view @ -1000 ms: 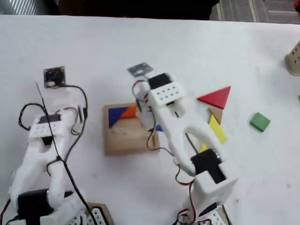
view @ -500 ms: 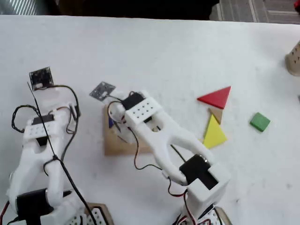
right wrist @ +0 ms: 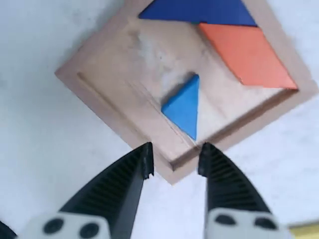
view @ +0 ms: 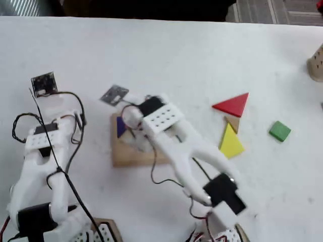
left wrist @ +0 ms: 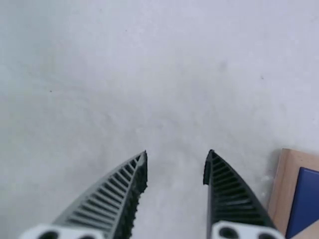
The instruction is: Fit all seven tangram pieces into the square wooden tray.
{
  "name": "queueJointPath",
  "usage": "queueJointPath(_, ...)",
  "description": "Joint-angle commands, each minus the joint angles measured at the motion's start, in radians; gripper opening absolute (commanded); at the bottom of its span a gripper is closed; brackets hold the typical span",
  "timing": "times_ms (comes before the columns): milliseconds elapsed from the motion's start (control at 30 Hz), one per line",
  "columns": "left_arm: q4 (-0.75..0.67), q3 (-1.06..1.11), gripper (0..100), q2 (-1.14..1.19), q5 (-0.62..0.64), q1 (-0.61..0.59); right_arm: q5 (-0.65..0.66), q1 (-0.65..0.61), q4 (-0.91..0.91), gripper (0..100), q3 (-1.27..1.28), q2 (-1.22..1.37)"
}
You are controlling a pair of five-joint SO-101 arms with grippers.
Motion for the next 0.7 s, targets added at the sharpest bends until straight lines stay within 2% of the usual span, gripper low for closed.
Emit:
queueJointPath(0, 0.005, -0.046, 20, -0.012, 0.005, 0.053, 0.017, 0.159, -0.031, 1.9, 0.161, -0.226)
queueJointPath(167, 0.018, -0.043, 20, -0.012, 0.005, 0.097, 0.017, 0.323, -0.219, 1.8, 0.468, -0.420)
queueJointPath(300, 0.046, -0.044, 19, -0.012, 0.003, 0.148, 0.015, 0.470, -0.283, 1.8, 0.666, -0.584)
queueJointPath(367, 0.046, -0.046, 16, -0.012, 0.003, 0.159, 0.015, 0.547, -0.298, 1.8, 0.750, -0.659)
queueJointPath(500, 0.049, -0.091, 1, -0.013, 0.003, 0.217, 0.023, 0.702, -0.314, 1.8, 0.882, -0.796)
queueJointPath(600, 0.115, -0.147, 3, -0.013, 0.003, 0.295, 0.028, 0.796, -0.318, 1.8, 0.962, -0.889)
queueJointPath(667, 0.155, -0.178, 2, -0.013, 0.003, 0.369, 0.078, 0.842, -0.332, 1.8, 1.005, -0.941)
